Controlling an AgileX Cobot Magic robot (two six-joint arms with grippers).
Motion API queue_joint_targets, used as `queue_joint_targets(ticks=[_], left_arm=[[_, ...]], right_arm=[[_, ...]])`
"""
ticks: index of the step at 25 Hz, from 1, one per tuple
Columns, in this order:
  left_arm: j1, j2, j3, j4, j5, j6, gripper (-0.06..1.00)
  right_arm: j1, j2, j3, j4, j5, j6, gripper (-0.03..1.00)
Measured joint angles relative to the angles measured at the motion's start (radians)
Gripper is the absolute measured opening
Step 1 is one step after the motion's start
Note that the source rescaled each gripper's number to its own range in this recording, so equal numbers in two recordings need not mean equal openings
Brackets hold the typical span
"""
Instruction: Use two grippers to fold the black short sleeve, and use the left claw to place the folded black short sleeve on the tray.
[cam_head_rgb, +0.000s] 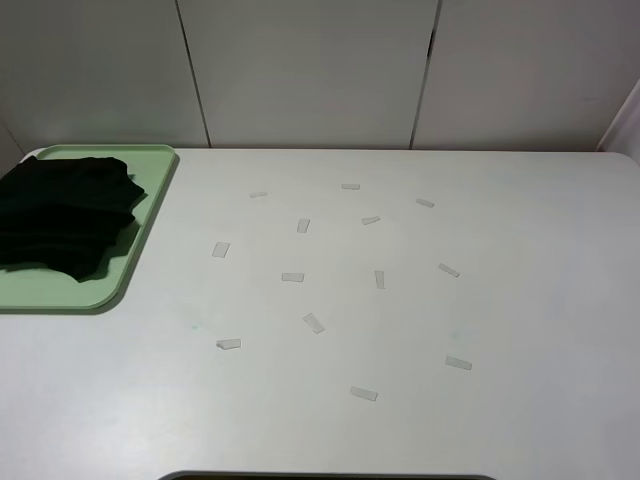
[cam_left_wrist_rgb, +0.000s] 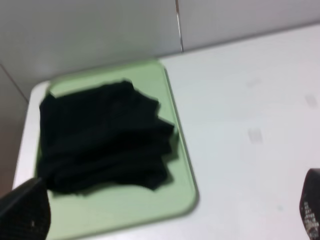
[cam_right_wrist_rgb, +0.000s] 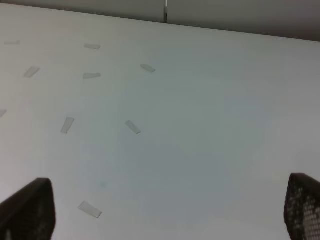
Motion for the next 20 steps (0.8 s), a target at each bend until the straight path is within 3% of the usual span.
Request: queue_joint_targets(ticks=[12,20], left_arm=[[-0.011,-0.22,0.106,0.0,0.14,-0.082,1.0],[-0.039,-0.225,0.207,-0.001,0.183,-0.097,1.0]], right_arm=[[0.0,0.0,0.0,0.0,0.0,0.0,1.0],[0.0,0.0,0.0,0.0,0.0,0.0,1.0]])
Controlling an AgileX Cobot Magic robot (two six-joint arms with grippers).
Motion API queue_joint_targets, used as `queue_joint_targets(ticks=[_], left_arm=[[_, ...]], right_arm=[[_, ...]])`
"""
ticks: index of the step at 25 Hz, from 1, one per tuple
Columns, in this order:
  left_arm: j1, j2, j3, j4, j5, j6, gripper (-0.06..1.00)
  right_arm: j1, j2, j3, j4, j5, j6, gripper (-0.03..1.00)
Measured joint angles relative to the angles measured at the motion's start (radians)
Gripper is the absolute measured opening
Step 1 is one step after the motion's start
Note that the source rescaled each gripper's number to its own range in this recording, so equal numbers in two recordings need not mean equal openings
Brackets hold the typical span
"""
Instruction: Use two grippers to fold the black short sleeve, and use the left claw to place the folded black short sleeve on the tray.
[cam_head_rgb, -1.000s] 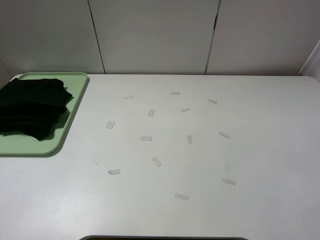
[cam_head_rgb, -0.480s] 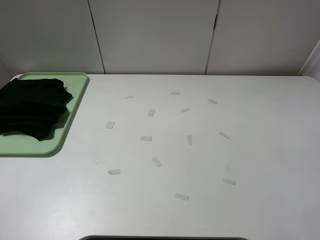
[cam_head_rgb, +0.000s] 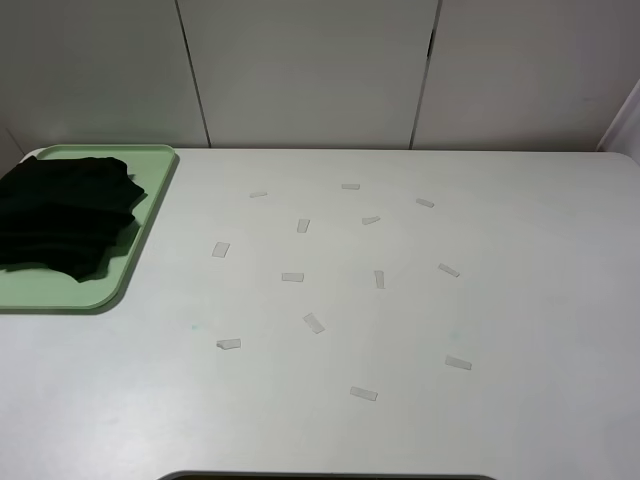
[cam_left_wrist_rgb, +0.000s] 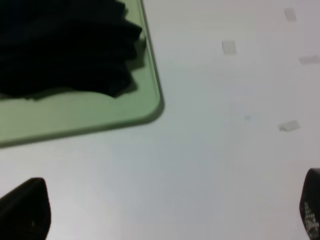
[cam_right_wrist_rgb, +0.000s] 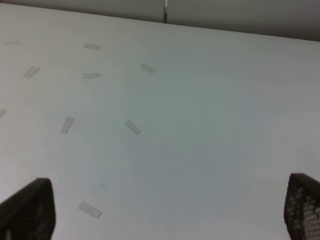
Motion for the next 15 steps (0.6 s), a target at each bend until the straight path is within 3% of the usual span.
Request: queue_joint_targets(ticks=[15], left_arm=[[-0.037,0.0,0.004,0.025,-0.01,-0.045,0.99]], right_arm=[[0.0,0.0,0.0,0.0,0.0,0.0,1.0]])
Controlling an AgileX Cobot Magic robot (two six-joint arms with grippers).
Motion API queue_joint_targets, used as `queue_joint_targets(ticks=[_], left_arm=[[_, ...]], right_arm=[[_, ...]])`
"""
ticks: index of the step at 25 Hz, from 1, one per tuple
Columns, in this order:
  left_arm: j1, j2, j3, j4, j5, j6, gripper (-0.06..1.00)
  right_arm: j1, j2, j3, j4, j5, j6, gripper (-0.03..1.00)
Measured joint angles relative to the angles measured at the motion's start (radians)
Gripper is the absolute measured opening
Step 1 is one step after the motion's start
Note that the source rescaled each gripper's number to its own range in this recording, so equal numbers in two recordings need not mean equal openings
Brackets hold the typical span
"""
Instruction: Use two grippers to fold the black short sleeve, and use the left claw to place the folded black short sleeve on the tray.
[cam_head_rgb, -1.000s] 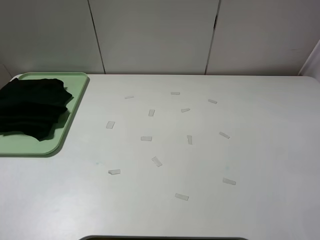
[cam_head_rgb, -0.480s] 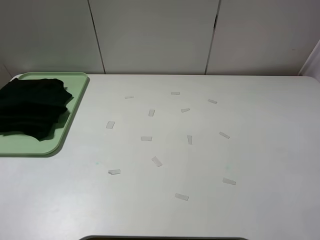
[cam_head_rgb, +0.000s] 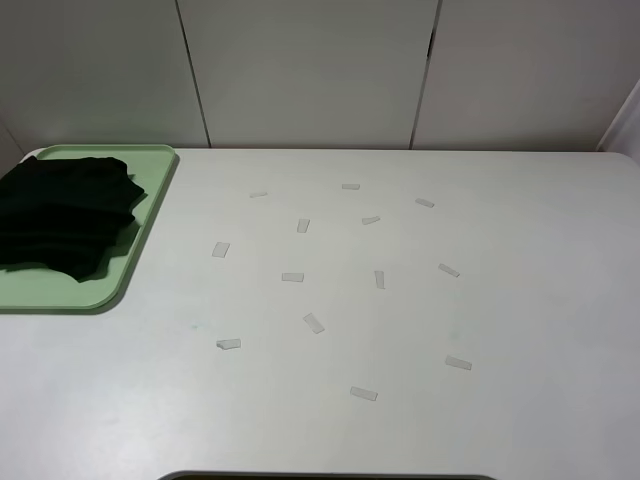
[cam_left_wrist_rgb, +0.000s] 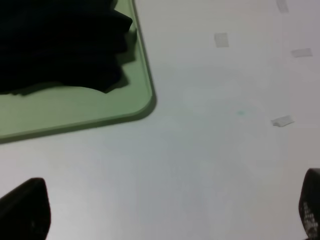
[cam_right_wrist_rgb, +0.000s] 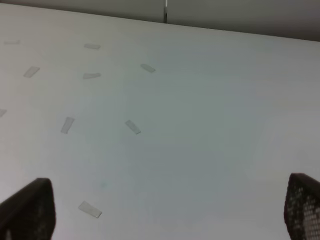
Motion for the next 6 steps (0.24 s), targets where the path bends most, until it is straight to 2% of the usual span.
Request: queue_joint_targets(ticks=[6], left_arm=[[0.0,0.0,0.0,0.005,-0.001,-0.008,0.99]], right_arm=[[0.0,0.0,0.0,0.0,0.0,0.0,1.0]])
